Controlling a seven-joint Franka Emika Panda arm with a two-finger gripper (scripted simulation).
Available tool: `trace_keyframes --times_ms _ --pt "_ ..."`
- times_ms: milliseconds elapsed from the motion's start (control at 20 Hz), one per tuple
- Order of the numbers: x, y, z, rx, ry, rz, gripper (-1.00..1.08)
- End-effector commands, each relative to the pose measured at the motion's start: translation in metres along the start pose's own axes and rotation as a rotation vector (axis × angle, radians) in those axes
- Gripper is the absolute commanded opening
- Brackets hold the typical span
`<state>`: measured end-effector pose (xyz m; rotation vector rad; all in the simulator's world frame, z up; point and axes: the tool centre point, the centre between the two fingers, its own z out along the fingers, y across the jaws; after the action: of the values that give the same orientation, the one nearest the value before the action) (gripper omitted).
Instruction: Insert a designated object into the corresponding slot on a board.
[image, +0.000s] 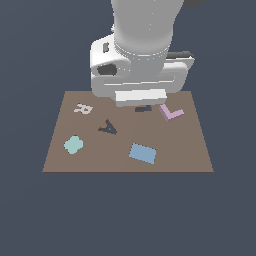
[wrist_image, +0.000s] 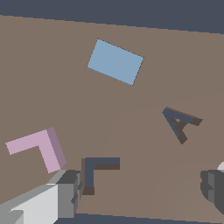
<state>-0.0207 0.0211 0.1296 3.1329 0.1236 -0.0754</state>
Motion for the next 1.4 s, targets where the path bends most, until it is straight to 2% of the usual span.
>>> trace_keyframes --times_ms 0,400,650,900,1350 --pt "0.000 -0.017 0.010 0.001 0.005 -0.039 1.00" --pt "-0.008 -0.092 0.055 0.001 0.034 -0.224 1.00" --pt "-0.014 -0.124 0.075 -0.001 0.046 -0.303 1.00" --pt "-0.018 -0.137 0.083 -0.002 0.051 -0.337 1.00" --pt "-0.016 -0.132 0.081 -0.004 0.049 -0.326 1.00"
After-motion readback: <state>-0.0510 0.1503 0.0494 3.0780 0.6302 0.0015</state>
